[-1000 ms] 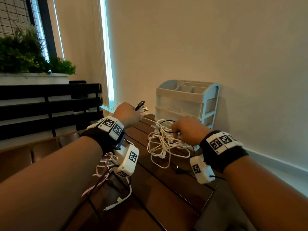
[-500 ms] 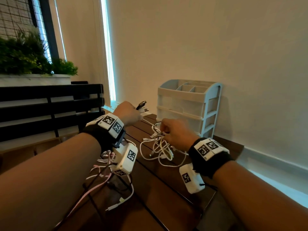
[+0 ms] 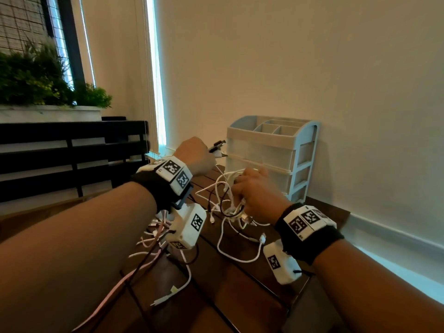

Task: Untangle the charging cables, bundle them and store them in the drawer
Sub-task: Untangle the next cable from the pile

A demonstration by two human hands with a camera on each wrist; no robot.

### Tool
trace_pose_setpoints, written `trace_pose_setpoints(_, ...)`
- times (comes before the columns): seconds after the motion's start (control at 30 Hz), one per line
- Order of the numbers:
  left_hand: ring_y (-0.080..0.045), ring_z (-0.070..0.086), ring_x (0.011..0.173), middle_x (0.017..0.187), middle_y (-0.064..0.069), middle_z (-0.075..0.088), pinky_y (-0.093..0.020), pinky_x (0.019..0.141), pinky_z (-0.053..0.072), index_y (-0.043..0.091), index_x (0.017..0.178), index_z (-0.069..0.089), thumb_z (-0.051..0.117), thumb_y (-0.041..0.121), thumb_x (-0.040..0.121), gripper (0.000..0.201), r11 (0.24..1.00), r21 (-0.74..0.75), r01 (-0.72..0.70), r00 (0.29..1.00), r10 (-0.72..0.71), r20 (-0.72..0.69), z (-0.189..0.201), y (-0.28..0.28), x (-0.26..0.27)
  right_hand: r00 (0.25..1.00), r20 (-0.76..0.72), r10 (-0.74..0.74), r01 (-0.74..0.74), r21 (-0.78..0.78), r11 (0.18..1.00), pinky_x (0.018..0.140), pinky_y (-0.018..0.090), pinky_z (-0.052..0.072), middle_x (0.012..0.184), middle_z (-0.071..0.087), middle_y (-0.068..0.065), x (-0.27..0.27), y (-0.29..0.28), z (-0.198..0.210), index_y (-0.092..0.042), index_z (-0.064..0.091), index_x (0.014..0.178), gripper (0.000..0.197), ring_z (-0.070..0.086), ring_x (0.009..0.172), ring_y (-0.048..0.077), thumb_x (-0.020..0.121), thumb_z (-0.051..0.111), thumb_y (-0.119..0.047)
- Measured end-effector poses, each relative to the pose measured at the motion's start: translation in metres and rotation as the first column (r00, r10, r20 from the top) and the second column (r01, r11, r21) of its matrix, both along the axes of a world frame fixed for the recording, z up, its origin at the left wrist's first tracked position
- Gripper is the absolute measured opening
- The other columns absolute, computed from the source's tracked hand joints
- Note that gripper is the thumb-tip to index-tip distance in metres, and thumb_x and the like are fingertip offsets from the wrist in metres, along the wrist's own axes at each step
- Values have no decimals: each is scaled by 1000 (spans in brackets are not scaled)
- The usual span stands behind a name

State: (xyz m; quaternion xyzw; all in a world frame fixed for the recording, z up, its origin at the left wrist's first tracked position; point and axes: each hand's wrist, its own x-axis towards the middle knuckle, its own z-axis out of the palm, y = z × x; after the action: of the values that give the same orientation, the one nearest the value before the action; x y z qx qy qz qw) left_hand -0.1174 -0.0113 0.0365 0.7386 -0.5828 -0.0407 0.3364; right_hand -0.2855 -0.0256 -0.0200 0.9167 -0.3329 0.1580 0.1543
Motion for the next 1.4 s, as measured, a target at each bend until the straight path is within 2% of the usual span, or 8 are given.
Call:
trace_pose_setpoints(0.37,-20,50,64,73,-8,53,-28,53,38,4,74,55,65,24,87,26,998,-4,-59,993,59,-107,16,12,32,930,-207,-304,329,99,939,97,48,34,87,67,-2,-25,-11,1,-21,65,87,15,60,90,20,90,50,-19)
trace_pose_setpoints(0.57,-18,50,70,81,-6,58,-27,60,38,3,99,66,69,19,86,21,989,-78,123,968,-137,-210,22,20,1,961,159,-225,159,345,925,75,27,39,103,62,-1,-9,-14,-7,-25,50,124,43,57,93,17,88,61,-46)
trace_pose_setpoints(0.63,-18,51,72,80,-5,59,-27,63,39,7,93,66,70,17,85,13,980,-133,150,952,-180,-246,28,21,-4,959,132,-252,195,342,919,75,26,39,102,63,1,-2,-16,-12,-21,56,119,41,58,92,18,90,56,-51)
trace_pose_setpoints(0.8,-17,52,72,83,-6,61,-27,65,41,7,87,66,71,16,84,11,972,-227,52,947,-120,-299,31,21,18,938,-3,-346,334,267,904,70,28,38,102,64,7,-3,-28,-8,-10,65,101,25,58,86,22,97,46,-26)
trace_pose_setpoints(1.0,-24,55,71,68,-5,55,-27,54,36,11,64,53,70,25,83,28,996,-13,-89,991,90,95,15,18,46,943,271,-193,144,188,972,71,31,46,88,58,-1,-3,-38,11,-15,69,85,7,60,86,20,87,63,-17)
trace_pose_setpoints(1.17,-19,44,60,63,-3,49,-27,50,32,9,66,55,63,25,89,29,993,-84,80,994,-86,-70,13,19,23,965,211,-159,64,395,916,78,30,50,89,65,-8,12,-32,4,-23,65,98,28,60,85,11,78,75,-39)
trace_pose_setpoints(1.27,-13,38,53,58,1,45,-23,49,31,16,61,54,63,21,90,31,979,-162,120,964,-154,-215,16,18,12,985,-17,-171,170,244,955,80,33,50,91,64,-2,24,-32,-6,-18,66,94,20,60,89,17,87,64,-37)
trace_pose_setpoints(1.4,-20,53,70,75,-5,60,-25,59,39,9,86,68,67,26,87,17,990,-118,83,986,-99,-136,13,13,20,948,129,-291,274,137,952,71,31,41,88,60,5,17,-36,1,-16,60,88,9,57,86,24,89,53,-22)
